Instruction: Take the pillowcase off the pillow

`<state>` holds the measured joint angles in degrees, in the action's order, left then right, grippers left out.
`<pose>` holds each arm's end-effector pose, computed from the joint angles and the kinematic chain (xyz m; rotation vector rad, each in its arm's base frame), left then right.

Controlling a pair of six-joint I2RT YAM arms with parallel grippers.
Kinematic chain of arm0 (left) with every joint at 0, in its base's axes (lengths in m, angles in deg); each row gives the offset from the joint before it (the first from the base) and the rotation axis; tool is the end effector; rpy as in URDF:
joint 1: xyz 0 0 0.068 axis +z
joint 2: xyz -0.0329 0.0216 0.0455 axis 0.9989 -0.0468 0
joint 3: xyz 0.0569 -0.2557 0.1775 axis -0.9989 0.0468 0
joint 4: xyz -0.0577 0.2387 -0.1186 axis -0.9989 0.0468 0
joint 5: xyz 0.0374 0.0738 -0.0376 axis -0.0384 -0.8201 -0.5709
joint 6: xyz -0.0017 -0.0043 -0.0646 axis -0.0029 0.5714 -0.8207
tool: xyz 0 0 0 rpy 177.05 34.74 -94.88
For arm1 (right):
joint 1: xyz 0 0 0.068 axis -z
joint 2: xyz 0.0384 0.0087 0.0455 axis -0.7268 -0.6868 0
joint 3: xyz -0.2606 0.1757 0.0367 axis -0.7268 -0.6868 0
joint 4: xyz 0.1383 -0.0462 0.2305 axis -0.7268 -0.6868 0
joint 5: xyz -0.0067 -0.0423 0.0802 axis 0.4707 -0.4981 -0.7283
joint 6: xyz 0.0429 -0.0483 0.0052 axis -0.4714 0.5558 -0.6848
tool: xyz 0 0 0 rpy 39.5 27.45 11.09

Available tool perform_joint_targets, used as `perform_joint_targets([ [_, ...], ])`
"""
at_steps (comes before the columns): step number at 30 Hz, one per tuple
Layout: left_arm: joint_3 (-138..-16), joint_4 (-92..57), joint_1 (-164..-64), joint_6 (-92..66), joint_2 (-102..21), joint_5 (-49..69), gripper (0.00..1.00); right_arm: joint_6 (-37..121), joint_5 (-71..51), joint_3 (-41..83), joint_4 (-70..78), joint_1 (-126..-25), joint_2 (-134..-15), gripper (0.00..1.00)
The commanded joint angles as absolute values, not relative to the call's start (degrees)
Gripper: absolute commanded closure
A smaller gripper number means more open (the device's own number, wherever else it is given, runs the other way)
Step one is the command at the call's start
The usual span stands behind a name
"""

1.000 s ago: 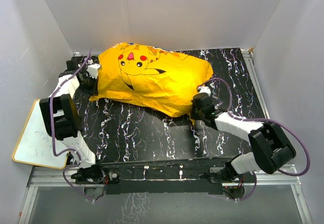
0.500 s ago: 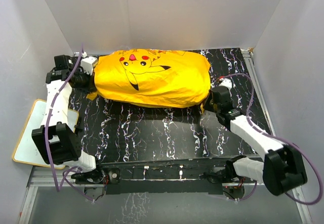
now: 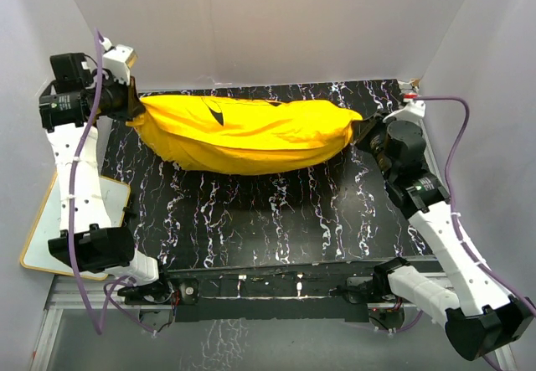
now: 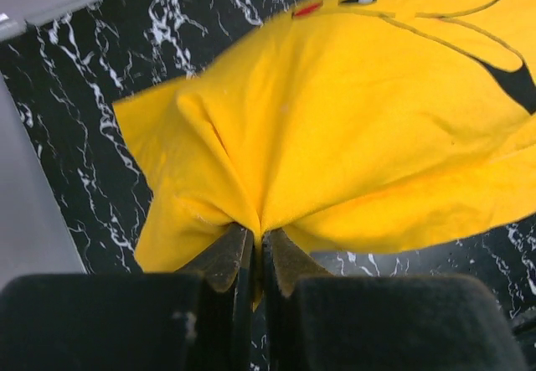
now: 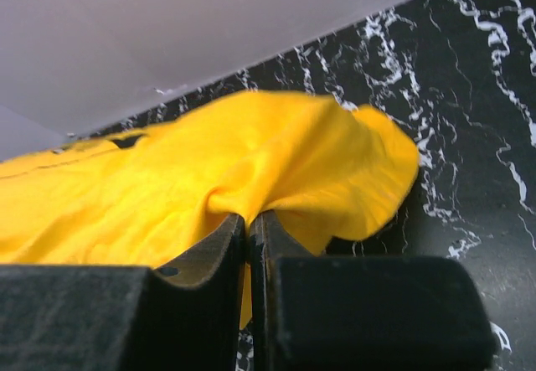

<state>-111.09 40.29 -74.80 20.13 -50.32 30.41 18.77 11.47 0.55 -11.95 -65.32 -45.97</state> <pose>0.3090 0.0437 0.5018 0.4488 2.0505 -0.1859 0.2001 0.0551 0.3997 0.3470 1.7935 0.3841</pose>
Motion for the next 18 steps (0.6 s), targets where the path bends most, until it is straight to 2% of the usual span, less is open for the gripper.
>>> perform_joint_targets([
  [1,-120.8,44.1,-74.8,16.1,-47.0,33.8,1.00,19.3,10.8,9.7,-11.8,-65.6,-44.2,0.92],
  [10,-144.3,46.2,-74.8,7.8,-53.5,36.9,1.00,15.7,5.5,26.1,-18.8,-65.6,-49.8,0.92],
  [14,-141.4,44.4,-78.0,6.0,-56.8,28.6,1.00,14.8,7.9,31.2,-23.1,-65.5,-56.5,0.92],
  [18,-131.0,39.5,-84.2,7.7,-61.7,15.7,1.00,13.8,4.9,30.9,-25.6,-64.1,-68.1,0.92],
])
